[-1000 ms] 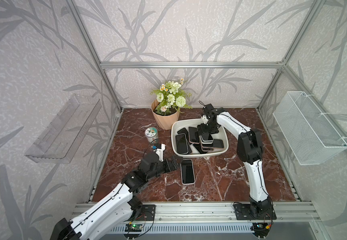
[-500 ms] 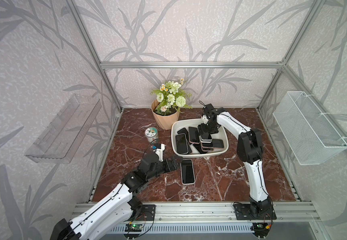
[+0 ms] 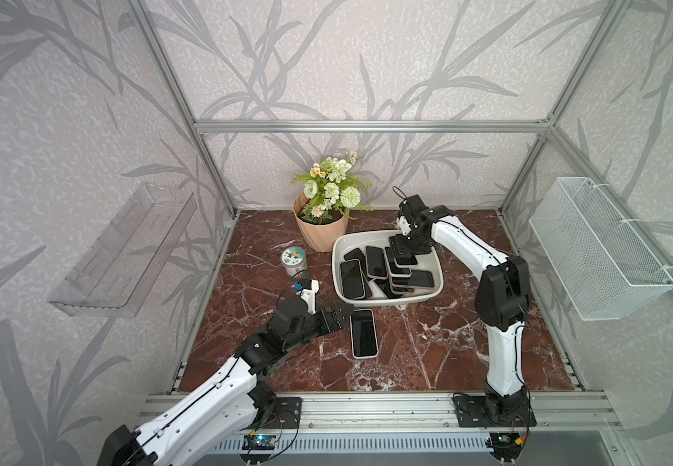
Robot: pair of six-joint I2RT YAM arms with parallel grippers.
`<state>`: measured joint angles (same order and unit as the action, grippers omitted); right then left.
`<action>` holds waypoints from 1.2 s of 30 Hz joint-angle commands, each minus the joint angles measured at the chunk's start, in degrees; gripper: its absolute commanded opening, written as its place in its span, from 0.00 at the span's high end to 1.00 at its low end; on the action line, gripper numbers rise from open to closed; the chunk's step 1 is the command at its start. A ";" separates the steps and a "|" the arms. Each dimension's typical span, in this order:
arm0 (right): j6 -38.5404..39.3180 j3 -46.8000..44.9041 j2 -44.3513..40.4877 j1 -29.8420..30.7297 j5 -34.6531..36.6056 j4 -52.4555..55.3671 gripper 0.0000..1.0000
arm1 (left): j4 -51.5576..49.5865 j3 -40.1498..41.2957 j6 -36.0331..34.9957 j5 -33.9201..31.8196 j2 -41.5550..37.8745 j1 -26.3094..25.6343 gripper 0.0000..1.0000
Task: Take the phone out of the storage box
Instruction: Pick up the phone from the storage box, then place the phone at the center of the board.
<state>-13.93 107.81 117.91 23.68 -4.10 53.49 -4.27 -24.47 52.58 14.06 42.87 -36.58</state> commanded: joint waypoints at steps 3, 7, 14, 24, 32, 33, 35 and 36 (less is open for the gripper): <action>-2.97 -7.89 -9.82 0.17 -2.42 -3.02 0.24 | 0.96 0.15 1.01 0.56 -0.80 0.26 0.00; -4.84 -18.09 -19.45 2.43 -2.76 -5.02 0.24 | 2.71 0.34 2.26 0.95 -0.67 0.14 0.00; -8.25 -38.05 -36.86 7.45 -6.07 -9.79 0.24 | 10.35 0.66 5.54 2.72 3.68 -3.50 0.00; -17.28 -58.32 -55.22 14.12 -9.99 -15.78 0.25 | 13.01 -0.61 7.01 -3.44 6.51 -11.13 0.00; -21.50 -65.48 -53.55 18.60 -8.85 -22.26 0.25 | 11.32 -0.88 7.26 -5.08 5.90 -12.65 0.00; -21.85 -65.60 -52.68 19.00 -8.57 -23.18 0.25 | 11.17 -0.72 7.28 -5.27 5.65 -12.72 0.00; -22.44 -65.43 -50.69 19.61 -8.17 -24.51 0.25 | 10.77 -0.42 7.34 -5.60 5.15 -12.82 0.00; -22.61 -65.10 -49.53 20.06 -7.48 -24.68 0.25 | 10.41 -0.30 7.36 -5.98 4.89 -12.82 0.00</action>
<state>-34.89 41.69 66.89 42.85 -13.13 34.11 6.59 -24.27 59.66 9.85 48.95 -49.15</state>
